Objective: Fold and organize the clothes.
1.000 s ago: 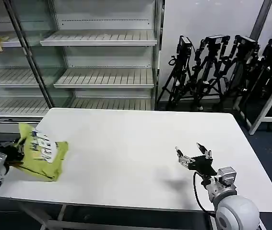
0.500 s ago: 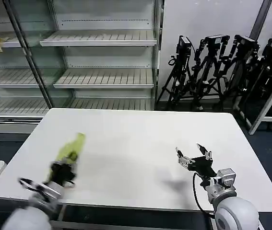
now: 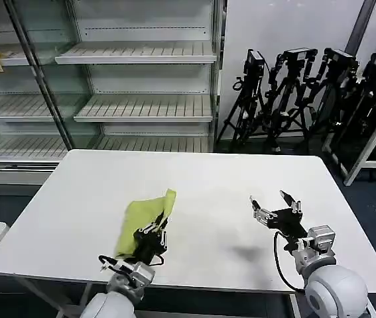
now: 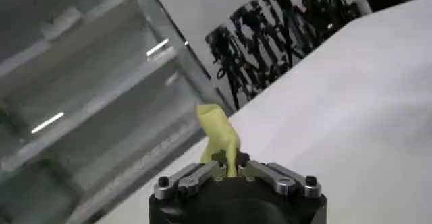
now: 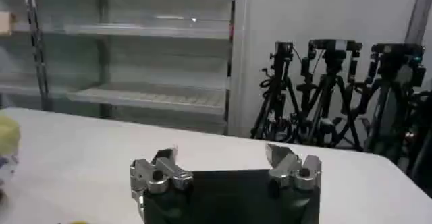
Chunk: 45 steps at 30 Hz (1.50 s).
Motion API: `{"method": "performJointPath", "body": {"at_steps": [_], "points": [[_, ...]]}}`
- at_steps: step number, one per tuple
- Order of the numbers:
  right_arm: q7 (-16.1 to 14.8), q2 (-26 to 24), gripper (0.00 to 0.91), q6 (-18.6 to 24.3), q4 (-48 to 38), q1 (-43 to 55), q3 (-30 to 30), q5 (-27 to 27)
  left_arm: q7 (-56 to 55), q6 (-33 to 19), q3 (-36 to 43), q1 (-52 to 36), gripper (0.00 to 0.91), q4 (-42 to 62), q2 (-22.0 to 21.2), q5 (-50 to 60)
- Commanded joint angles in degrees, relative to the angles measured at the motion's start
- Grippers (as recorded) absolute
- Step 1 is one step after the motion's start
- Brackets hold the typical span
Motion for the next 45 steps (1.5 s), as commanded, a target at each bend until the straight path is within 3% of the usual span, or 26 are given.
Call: {"method": "performJointPath", "body": {"at_steps": [1, 4, 13, 16, 19, 24, 28, 31, 34, 38, 45], "points": [[-0.3, 0.0, 0.907, 0.2, -0.9, 1.0, 0.5, 0.2, 1.5, 1.9, -0.1, -7.5, 0.02, -0.7, 3.1, -4.9], [-0.3, 0.5, 0.907, 0.3, -1.1, 1.3, 0.2, 0.2, 3.8, 2.8, -4.7, -7.3, 0.02, -2.1, 5.9, -4.9], [-1.0, 1.7, 0.907, 1.1, -1.8, 1.4, -0.7, -0.1, 17.7, 0.5, -35.3, -1.6, 0.01, 2.1, 31.2, -6.3], [-1.1, 2.0, 0.907, 1.3, -2.1, 1.4, -1.1, -0.2, 20.1, -2.7, -45.0, 1.9, 0.01, 6.7, 36.3, -4.8], [-1.2, 2.0, 0.907, 1.4, -2.0, 1.3, -0.8, -0.2, 21.1, -5.9, -50.7, 6.0, 0.02, 9.8, 38.3, 0.4], [-1.2, 2.2, 0.907, 1.5, -1.9, 0.8, -0.3, -0.2, 21.4, -7.9, -50.8, 9.4, 0.01, 8.7, 35.8, 6.1], [-1.2, 2.1, 0.907, 1.5, -1.5, -0.1, 0.0, -0.3, 16.3, -7.9, -38.3, 10.4, 0.01, 2.3, 24.2, 12.7], [-1.1, 1.8, 0.907, 1.5, -1.1, -0.7, 0.4, -0.3, 9.5, -7.5, -23.0, 12.0, 0.01, -0.2, 15.9, 16.1], [-1.0, 1.7, 0.907, 1.4, -0.8, -1.2, 0.7, -0.4, 5.3, -6.5, -11.1, 12.2, 0.02, 0.8, 11.7, 17.4], [-1.1, 1.3, 0.907, 1.4, -0.3, -1.8, 1.1, -0.4, 0.2, -2.9, -4.8, 9.4, 0.02, 1.1, 8.1, 8.2], [-0.9, 1.5, 0.907, 1.2, -0.2, -0.7, 0.5, -0.6, -10.9, 3.0, -4.0, -0.4, 0.02, -2.7, 7.8, -21.1]]}}
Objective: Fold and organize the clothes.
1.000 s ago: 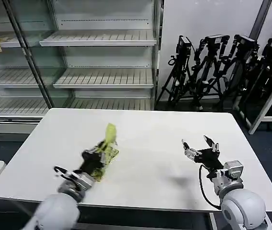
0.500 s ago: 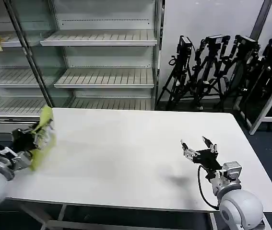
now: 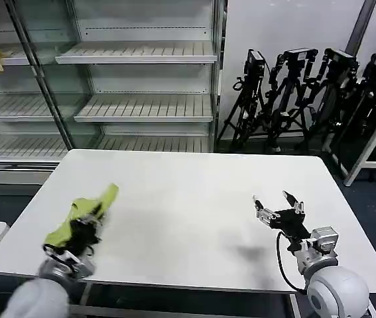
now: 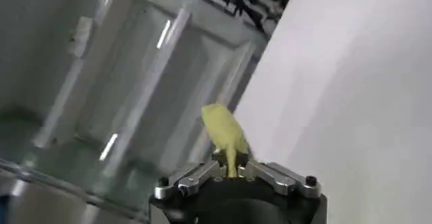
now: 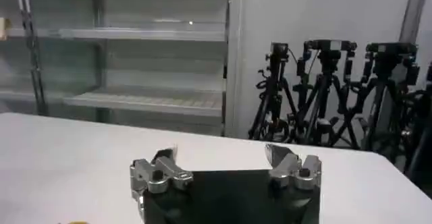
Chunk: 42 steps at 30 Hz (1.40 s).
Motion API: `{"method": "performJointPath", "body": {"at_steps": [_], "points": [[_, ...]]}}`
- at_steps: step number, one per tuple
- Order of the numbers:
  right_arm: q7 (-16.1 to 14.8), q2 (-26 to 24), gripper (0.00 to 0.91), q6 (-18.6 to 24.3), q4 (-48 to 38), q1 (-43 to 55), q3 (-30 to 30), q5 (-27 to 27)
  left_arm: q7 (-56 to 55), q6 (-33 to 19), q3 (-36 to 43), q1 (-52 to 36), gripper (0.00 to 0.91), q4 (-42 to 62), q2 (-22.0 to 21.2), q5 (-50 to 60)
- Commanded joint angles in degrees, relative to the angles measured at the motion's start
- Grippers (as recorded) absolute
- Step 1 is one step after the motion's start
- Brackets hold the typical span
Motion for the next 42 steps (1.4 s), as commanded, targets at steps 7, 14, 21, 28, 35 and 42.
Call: {"method": "performJointPath", "body": {"at_steps": [7, 14, 21, 28, 35, 42], "points": [[-1.1, 0.6, 0.907, 0.2, 0.3, 3.3, -1.7, -1.1, -18.4, 6.9, 16.9, -10.7, 0.02, -6.2, -9.2, -42.4], [-0.1, 1.6, 0.907, 1.2, -2.5, 7.1, -3.9, -1.9, -22.5, 6.9, 19.4, -12.5, 0.02, -2.8, -17.7, -48.1], [0.8, 2.1, 0.907, 1.1, -5.7, 10.6, -6.1, -2.8, -25.6, 7.0, 19.9, -15.0, 0.03, -0.1, -22.0, -51.1], [0.8, 2.2, 0.907, -0.1, -6.7, 12.4, -6.0, -3.0, -22.1, 3.7, 20.6, -13.2, 0.907, -5.3, -21.0, -51.9], [-1.3, 4.1, 0.907, 1.8, -9.0, 12.8, -6.1, -8.0, -18.1, -0.6, 13.5, -13.4, 0.907, -8.5, -14.1, -51.2], [-3.8, 6.0, 0.907, 4.1, -11.2, 13.0, -5.8, -12.0, -0.2, -19.7, -9.1, -9.5, 0.907, 12.6, -7.6, -29.0]]}}
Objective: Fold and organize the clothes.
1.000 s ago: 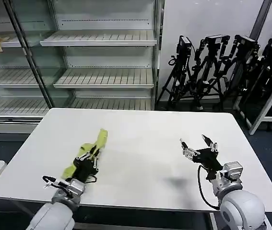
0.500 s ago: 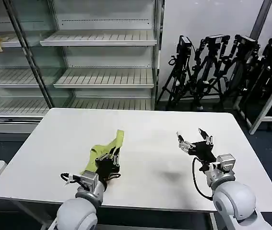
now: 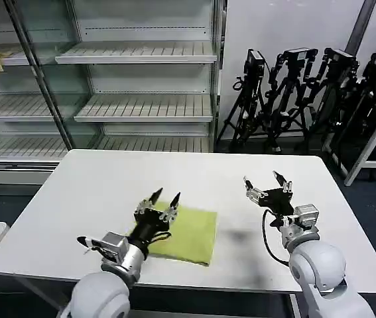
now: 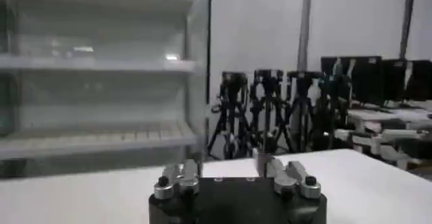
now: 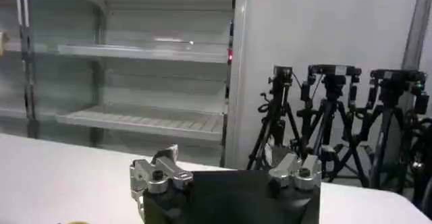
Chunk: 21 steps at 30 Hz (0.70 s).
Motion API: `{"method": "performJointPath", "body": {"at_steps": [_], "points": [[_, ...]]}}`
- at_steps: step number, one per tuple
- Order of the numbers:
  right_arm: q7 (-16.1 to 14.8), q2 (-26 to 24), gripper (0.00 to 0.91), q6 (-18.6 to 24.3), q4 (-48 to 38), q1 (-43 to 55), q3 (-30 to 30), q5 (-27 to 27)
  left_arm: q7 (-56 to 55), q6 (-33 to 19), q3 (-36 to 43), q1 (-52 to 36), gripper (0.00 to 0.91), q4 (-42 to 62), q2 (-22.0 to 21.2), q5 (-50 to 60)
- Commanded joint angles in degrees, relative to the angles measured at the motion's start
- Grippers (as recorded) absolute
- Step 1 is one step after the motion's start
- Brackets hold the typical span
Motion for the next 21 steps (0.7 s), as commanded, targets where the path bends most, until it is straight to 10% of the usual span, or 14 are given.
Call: {"method": "performJointPath", "body": {"at_steps": [1, 21], "points": [[-3.0, 2.4, 0.907, 2.8, -3.5, 1.2, -0.3, -6.2, 20.1, -21.8, -25.8, 3.7, 0.907, 20.1, 8.8, 20.9], [-7.3, 5.7, 0.907, 7.6, -3.9, -2.1, 2.1, -16.4, 24.8, -29.1, -25.5, 6.8, 0.907, 21.7, 8.1, 18.0]]}}
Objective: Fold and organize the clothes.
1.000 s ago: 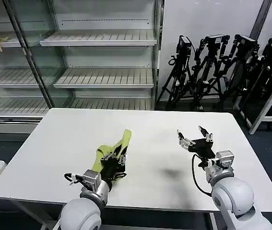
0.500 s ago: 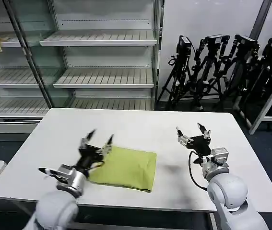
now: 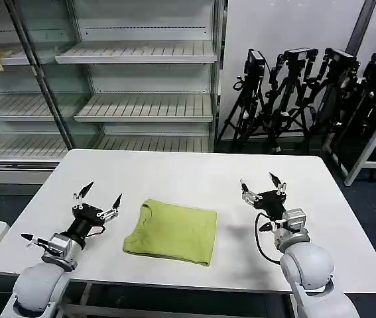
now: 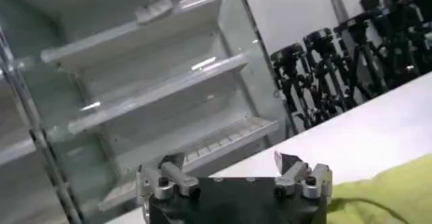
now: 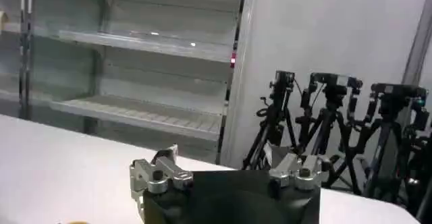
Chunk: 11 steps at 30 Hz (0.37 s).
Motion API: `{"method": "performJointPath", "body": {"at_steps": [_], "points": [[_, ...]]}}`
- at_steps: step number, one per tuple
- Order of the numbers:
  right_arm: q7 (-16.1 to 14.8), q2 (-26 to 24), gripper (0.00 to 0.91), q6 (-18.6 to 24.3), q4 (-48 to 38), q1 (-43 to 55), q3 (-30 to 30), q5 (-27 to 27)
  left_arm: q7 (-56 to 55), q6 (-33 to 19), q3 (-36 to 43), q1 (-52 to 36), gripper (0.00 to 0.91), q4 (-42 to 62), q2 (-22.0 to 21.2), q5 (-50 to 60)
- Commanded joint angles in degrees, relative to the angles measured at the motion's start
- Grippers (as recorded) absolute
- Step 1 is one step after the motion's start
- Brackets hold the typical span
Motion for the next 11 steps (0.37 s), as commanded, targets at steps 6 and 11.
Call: {"method": "performJointPath", "body": {"at_steps": [6, 11], "points": [[-2.5, 0.2, 0.907, 5.5, 0.4, -1.3, 1.8, -8.3, 4.6, -8.1, -3.4, -0.3, 0.907, 4.3, 1.4, 2.7], [-1.1, 1.0, 0.907, 5.2, -0.6, 0.5, 1.2, -8.8, 3.4, -8.6, -3.3, -0.9, 0.907, 4.9, 1.2, 3.0]]}}
